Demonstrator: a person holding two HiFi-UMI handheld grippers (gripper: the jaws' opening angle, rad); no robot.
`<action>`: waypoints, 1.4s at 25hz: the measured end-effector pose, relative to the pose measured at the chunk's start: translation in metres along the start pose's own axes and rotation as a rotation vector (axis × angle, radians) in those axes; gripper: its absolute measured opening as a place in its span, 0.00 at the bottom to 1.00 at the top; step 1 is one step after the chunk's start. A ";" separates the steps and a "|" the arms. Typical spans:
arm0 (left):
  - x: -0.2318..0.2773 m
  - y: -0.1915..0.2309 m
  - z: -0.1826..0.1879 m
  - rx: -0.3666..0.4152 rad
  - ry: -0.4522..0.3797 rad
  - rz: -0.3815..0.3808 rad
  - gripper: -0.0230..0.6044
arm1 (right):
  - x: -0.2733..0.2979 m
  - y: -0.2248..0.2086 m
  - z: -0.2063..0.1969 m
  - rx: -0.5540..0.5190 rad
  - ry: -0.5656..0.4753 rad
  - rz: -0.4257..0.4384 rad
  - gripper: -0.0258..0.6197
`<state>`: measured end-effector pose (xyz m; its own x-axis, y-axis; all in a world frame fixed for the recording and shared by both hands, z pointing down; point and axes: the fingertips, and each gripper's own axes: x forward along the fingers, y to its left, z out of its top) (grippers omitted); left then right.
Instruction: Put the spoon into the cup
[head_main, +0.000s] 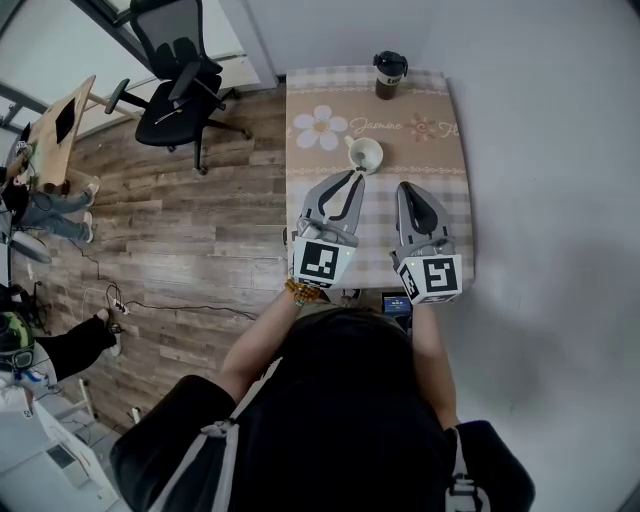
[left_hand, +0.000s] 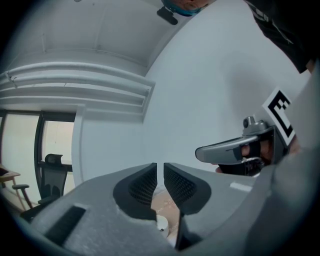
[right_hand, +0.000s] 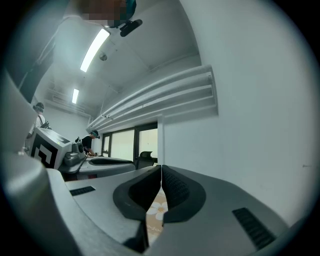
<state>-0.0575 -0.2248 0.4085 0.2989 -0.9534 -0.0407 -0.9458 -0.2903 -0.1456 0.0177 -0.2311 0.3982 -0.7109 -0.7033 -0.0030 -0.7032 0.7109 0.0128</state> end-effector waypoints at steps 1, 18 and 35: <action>-0.001 0.000 -0.002 -0.004 0.004 0.001 0.12 | -0.001 -0.001 -0.002 0.001 0.003 -0.002 0.05; 0.002 0.000 -0.013 -0.023 0.018 -0.010 0.08 | -0.007 -0.014 -0.021 0.032 0.036 -0.039 0.05; 0.004 -0.007 -0.026 -0.030 0.054 -0.031 0.07 | -0.005 -0.005 -0.032 0.023 0.045 0.000 0.05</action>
<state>-0.0533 -0.2290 0.4353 0.3217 -0.9467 0.0171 -0.9398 -0.3215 -0.1162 0.0252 -0.2311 0.4301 -0.7106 -0.7023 0.0421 -0.7032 0.7109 -0.0104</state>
